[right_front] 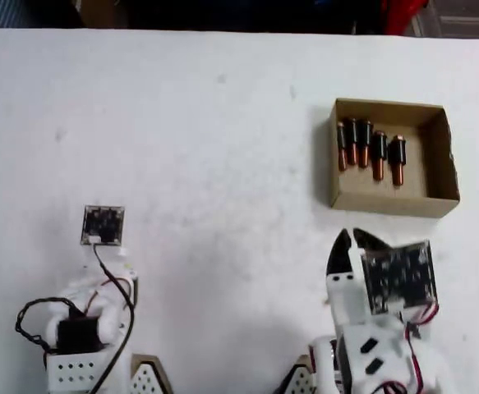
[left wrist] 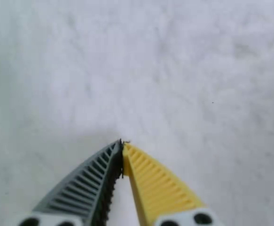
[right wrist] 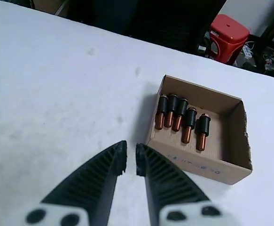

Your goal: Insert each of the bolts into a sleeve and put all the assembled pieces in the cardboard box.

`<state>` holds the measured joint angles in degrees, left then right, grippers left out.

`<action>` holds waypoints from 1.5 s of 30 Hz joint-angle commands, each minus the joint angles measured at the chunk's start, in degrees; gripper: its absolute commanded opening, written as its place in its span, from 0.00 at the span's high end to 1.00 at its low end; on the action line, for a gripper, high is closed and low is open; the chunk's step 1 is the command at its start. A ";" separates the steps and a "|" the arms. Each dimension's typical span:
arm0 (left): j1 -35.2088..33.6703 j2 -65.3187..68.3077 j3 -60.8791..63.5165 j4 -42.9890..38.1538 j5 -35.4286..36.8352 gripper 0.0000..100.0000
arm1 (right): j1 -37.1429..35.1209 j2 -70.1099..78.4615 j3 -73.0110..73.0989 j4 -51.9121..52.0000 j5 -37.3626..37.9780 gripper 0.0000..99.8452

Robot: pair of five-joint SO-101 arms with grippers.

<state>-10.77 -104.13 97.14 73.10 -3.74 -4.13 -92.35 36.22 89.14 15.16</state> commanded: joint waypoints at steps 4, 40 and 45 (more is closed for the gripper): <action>-0.40 -0.57 -0.18 0.62 0.70 0.98 | -0.40 -6.20 2.37 -1.19 0.62 0.98; -0.40 -0.57 -0.18 0.62 0.62 0.98 | -7.69 -10.95 32.53 -15.08 0.70 0.98; -0.40 -0.57 -0.18 0.62 0.62 0.98 | -7.60 -10.95 38.77 -15.69 0.18 0.98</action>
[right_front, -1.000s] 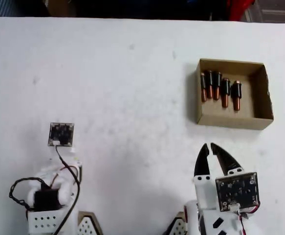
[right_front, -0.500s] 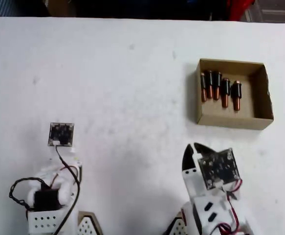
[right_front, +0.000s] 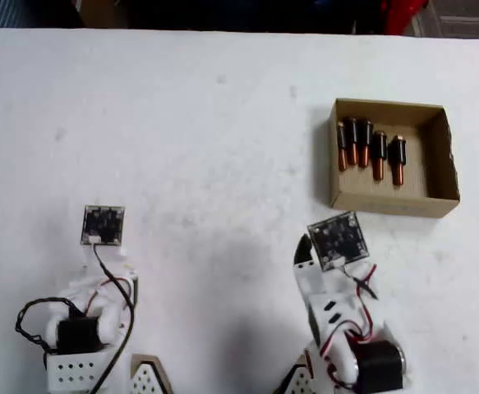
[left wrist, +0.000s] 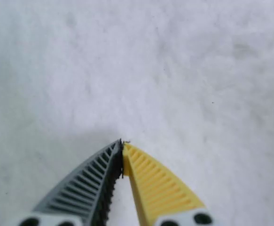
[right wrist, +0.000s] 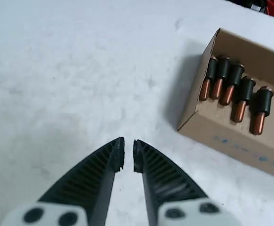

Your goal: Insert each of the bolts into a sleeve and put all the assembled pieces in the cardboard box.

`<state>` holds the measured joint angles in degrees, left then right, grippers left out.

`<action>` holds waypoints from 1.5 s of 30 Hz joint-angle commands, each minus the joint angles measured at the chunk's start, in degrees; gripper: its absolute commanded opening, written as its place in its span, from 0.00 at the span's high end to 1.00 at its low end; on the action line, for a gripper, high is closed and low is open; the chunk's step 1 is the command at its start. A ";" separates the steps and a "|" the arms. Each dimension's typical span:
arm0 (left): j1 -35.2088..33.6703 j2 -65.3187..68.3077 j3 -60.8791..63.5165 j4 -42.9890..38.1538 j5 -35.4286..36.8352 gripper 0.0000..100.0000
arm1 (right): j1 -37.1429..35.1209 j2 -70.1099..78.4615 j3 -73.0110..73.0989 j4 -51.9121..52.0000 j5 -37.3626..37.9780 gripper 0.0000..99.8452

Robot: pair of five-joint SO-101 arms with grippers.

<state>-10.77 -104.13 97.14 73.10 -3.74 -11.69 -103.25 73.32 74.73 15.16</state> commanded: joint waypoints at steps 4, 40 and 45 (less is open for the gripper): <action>-0.40 -0.57 -0.18 0.62 0.62 0.98 | -0.04 -0.04 7.12 -1.63 0.18 0.98; -0.40 -0.57 -0.18 0.62 0.44 0.98 | 4.44 -0.13 23.47 -3.65 -14.51 0.98; -0.31 -0.57 -0.18 0.62 0.44 0.98 | 9.80 -0.13 23.47 -2.07 -14.33 0.98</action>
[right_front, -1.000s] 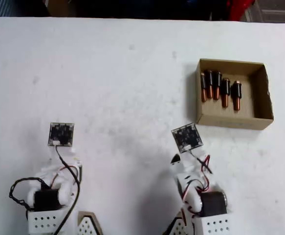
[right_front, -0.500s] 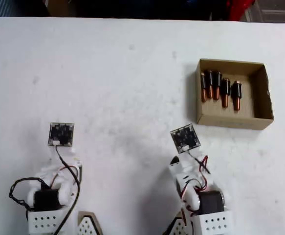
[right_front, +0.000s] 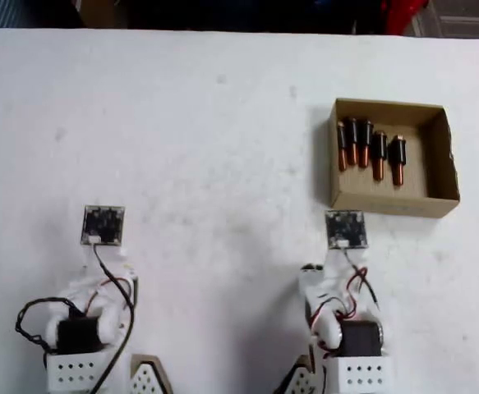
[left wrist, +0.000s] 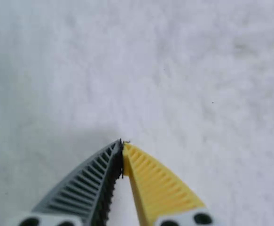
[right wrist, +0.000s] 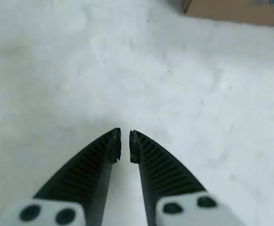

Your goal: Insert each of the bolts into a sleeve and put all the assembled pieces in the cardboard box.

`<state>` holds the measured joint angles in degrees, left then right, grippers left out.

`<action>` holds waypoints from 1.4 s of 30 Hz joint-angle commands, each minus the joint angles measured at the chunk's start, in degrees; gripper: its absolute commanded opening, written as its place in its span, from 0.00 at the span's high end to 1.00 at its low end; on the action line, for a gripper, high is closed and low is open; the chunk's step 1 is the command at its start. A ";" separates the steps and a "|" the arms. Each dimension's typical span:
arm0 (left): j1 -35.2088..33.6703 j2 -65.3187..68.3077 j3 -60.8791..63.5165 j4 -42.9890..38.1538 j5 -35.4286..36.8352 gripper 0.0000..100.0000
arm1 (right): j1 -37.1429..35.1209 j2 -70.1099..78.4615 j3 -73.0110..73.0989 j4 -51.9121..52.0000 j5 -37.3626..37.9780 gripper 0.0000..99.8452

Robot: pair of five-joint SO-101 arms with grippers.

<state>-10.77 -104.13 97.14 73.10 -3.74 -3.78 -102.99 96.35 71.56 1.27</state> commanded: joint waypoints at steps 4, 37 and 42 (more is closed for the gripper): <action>2.24 -0.57 -0.18 0.62 0.62 0.98 | 3.91 -0.31 0.44 1.01 -0.44 0.98; 3.38 -0.57 -0.18 0.62 0.53 0.98 | 7.43 -0.31 0.44 1.01 -0.53 0.98; 3.38 -0.57 -0.18 0.62 0.53 0.98 | 7.43 -0.31 0.44 1.01 -0.53 0.98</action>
